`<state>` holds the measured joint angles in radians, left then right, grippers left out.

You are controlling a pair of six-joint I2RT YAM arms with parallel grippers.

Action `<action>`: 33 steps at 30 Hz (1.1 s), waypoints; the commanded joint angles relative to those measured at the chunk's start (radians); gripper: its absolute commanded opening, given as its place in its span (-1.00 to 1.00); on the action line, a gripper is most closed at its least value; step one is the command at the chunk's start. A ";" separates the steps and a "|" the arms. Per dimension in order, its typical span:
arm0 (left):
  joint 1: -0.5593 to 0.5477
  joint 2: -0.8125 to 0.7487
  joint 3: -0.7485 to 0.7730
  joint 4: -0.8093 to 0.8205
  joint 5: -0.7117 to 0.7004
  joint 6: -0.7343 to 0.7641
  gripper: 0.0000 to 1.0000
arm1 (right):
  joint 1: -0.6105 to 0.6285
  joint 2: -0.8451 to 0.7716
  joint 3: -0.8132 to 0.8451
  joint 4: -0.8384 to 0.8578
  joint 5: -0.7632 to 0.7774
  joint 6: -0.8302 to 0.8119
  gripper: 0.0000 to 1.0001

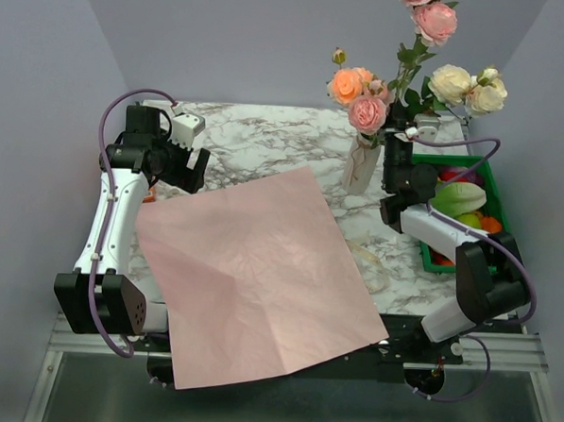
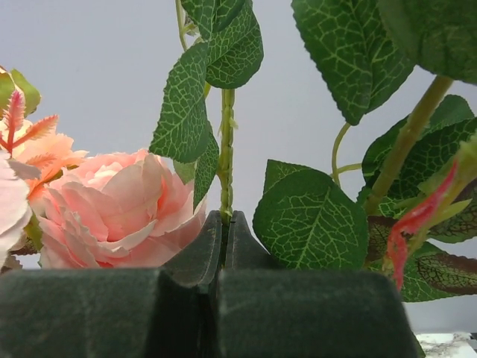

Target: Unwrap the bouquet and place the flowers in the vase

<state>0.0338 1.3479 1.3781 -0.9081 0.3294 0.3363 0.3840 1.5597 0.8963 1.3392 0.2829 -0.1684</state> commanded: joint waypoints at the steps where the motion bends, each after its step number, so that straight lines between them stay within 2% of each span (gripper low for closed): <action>1: 0.008 -0.023 -0.002 0.001 0.034 0.006 0.97 | -0.005 -0.006 -0.049 0.341 0.009 0.023 -0.99; 6: 0.006 -0.024 -0.004 0.006 0.042 -0.003 0.97 | 0.009 -0.021 -0.118 0.339 -0.021 -0.009 -0.98; 8: 0.008 -0.026 -0.004 0.008 0.046 -0.006 0.97 | 0.015 -0.035 -0.152 0.339 -0.025 -0.022 -0.87; 9: 0.008 -0.027 -0.002 0.011 0.049 -0.011 0.97 | 0.016 -0.039 -0.164 0.339 -0.028 -0.023 -0.65; 11: 0.006 -0.026 0.002 0.014 0.059 -0.016 0.97 | 0.021 -0.068 -0.191 0.309 -0.043 -0.029 -0.38; 12: 0.006 -0.026 0.006 0.015 0.062 -0.022 0.97 | 0.024 -0.081 -0.195 0.278 -0.048 -0.032 -0.15; 14: 0.006 -0.029 0.009 0.020 0.071 -0.034 0.97 | 0.030 -0.119 -0.206 0.160 -0.059 -0.023 0.09; 15: 0.005 -0.029 0.010 0.021 0.074 -0.037 0.98 | 0.029 -0.160 -0.217 0.126 -0.063 -0.005 0.27; 17: 0.006 -0.032 0.012 0.023 0.086 -0.048 0.97 | 0.029 -0.197 -0.237 0.026 -0.089 0.015 0.40; 18: 0.006 -0.035 0.010 0.028 0.089 -0.051 0.97 | 0.030 -0.222 -0.240 -0.009 -0.096 0.030 0.53; 21: 0.005 -0.038 0.006 0.034 0.097 -0.063 0.97 | 0.030 -0.294 -0.232 -0.170 -0.139 0.069 0.65; 26: 0.005 -0.050 0.006 0.040 0.105 -0.085 0.98 | 0.033 -0.389 -0.186 -0.486 -0.182 0.127 0.73; 30: 0.003 -0.070 0.006 0.046 0.103 -0.095 0.98 | 0.061 -0.443 -0.163 -0.662 -0.159 0.138 0.73; 32: 0.002 -0.075 0.007 0.049 0.094 -0.102 0.97 | 0.075 -0.460 -0.122 -0.822 -0.153 0.156 0.73; 33: 0.003 -0.076 0.009 0.052 0.089 -0.106 0.97 | 0.101 -0.466 -0.102 -0.884 -0.125 0.164 0.81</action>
<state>0.0334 1.3045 1.3781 -0.8764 0.4019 0.2573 0.4397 1.1305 0.7174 0.7719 0.1410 -0.0521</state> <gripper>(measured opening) 0.988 0.864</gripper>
